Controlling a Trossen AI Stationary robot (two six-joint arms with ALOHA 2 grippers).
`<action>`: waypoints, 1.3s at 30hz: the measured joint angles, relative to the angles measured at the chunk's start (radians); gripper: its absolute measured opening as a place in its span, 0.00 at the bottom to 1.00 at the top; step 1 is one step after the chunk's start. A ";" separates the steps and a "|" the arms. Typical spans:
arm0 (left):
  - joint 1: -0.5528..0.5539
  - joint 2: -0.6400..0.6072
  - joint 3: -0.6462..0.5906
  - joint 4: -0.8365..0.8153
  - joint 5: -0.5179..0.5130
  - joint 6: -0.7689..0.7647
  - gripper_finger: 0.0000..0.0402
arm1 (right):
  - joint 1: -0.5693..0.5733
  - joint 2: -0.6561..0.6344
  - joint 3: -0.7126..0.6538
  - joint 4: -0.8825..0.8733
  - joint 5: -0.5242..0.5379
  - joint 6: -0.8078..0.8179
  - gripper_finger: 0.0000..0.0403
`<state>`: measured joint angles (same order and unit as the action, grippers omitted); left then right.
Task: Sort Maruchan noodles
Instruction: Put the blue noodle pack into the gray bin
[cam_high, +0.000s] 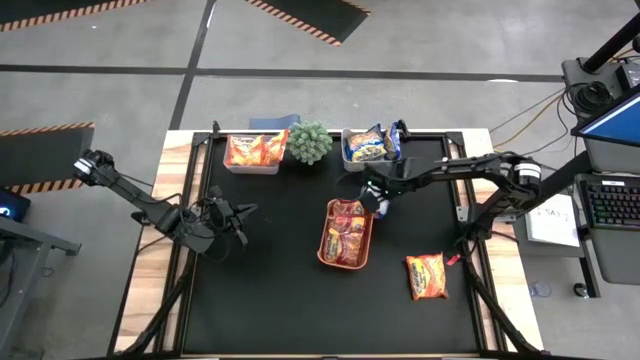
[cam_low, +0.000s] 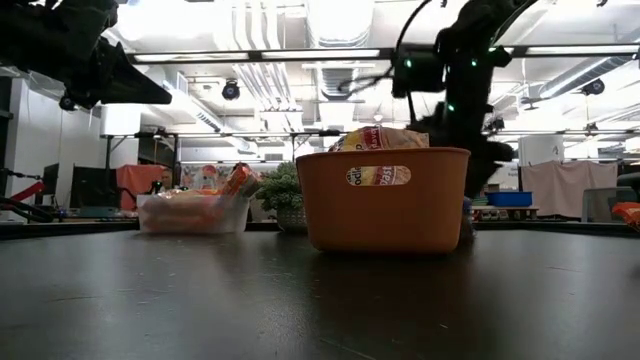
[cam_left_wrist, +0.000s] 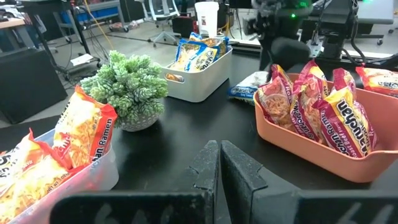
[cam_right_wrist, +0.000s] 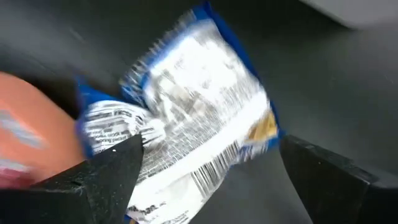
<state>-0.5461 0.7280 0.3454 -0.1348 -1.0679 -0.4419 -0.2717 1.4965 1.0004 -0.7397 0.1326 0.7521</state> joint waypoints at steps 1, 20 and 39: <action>0.000 0.000 0.000 0.000 0.000 0.000 0.00 | 0.002 0.008 0.000 -0.030 0.001 0.000 0.90; 0.000 0.038 0.000 0.005 0.001 -0.008 0.00 | 0.012 -0.080 -0.042 -0.144 0.075 0.053 0.90; 0.001 0.045 0.000 0.014 0.001 -0.008 0.00 | 0.012 -0.062 -0.168 -0.056 0.024 0.088 0.63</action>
<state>-0.5453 0.7731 0.3454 -0.1204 -1.0672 -0.4500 -0.2596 1.4345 0.8326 -0.7957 0.1570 0.8403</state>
